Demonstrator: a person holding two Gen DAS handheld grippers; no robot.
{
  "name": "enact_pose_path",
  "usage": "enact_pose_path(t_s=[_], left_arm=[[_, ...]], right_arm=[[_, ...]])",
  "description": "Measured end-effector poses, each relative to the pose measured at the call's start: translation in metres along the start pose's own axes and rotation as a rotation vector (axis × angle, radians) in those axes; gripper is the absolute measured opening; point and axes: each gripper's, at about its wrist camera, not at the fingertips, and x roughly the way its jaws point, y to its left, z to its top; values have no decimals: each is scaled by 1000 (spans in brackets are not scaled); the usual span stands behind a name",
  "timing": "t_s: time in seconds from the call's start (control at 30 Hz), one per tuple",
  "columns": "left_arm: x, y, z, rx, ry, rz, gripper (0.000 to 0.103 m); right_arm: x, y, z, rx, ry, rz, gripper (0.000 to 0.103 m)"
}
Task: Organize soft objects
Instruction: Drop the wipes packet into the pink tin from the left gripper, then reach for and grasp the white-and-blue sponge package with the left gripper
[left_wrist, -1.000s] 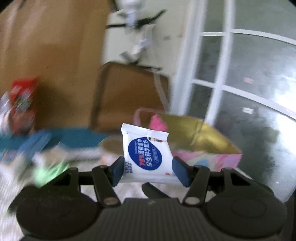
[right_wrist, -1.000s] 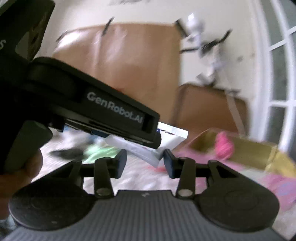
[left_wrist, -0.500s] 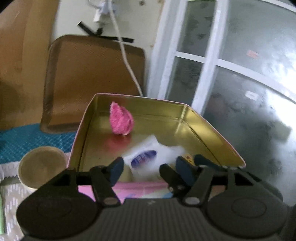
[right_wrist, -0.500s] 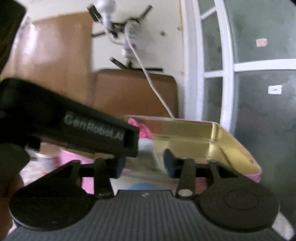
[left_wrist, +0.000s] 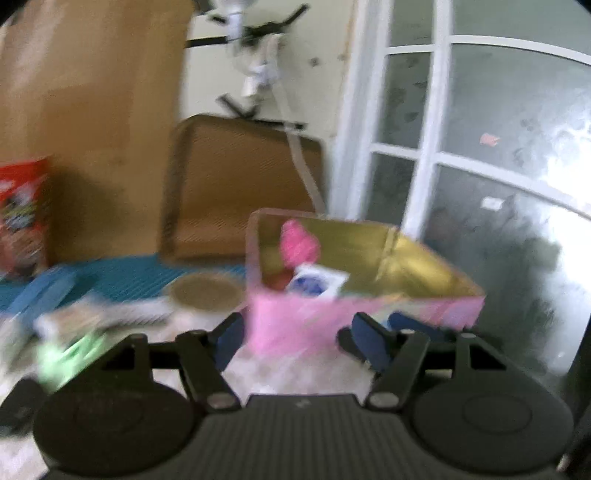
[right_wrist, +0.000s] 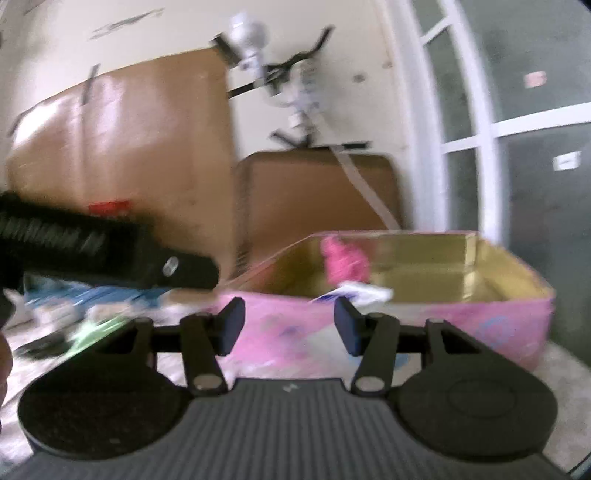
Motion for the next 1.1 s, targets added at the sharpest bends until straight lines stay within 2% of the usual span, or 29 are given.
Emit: enact_pose_path(t_s=[0.07, 0.2, 0.27, 0.43, 0.47, 0.5, 0.53, 0.67, 0.7, 0.8, 0.93, 1.0, 1.1], left_arm=[[-14, 23, -17, -23, 26, 70, 69], [-41, 82, -42, -157, 86, 198, 69], [-56, 113, -50, -227, 90, 258, 69], [-75, 193, -70, -354, 125, 519, 67], [-78, 203, -72, -346, 103, 544, 69], [-81, 216, -74, -348, 110, 604, 69], [-86, 225, -76, -370, 94, 610, 69], [-94, 244, -79, -423, 52, 587, 69], [-94, 245, -77, -424, 52, 593, 69], [-92, 242, -76, -404, 65, 617, 69], [-93, 245, -78, -428, 48, 602, 69], [-94, 244, -80, -434, 43, 603, 69], [-97, 244, -80, -458, 27, 601, 69]], right_arm=[[5, 17, -3, -28, 36, 55, 56], [17, 55, -8, -61, 126, 192, 55], [25, 76, -6, -85, 165, 268, 54], [56, 132, 2, -154, 256, 436, 54], [67, 145, 5, -180, 269, 455, 54], [77, 157, 8, -201, 274, 468, 55], [86, 170, 11, -225, 274, 484, 56], [127, 219, 20, -327, 239, 521, 80], [138, 228, 22, -344, 243, 522, 81], [170, 248, 26, -355, 291, 497, 81], [200, 260, 25, -335, 394, 495, 80], [208, 266, 21, -339, 454, 495, 74], [202, 271, 16, -331, 473, 524, 69]])
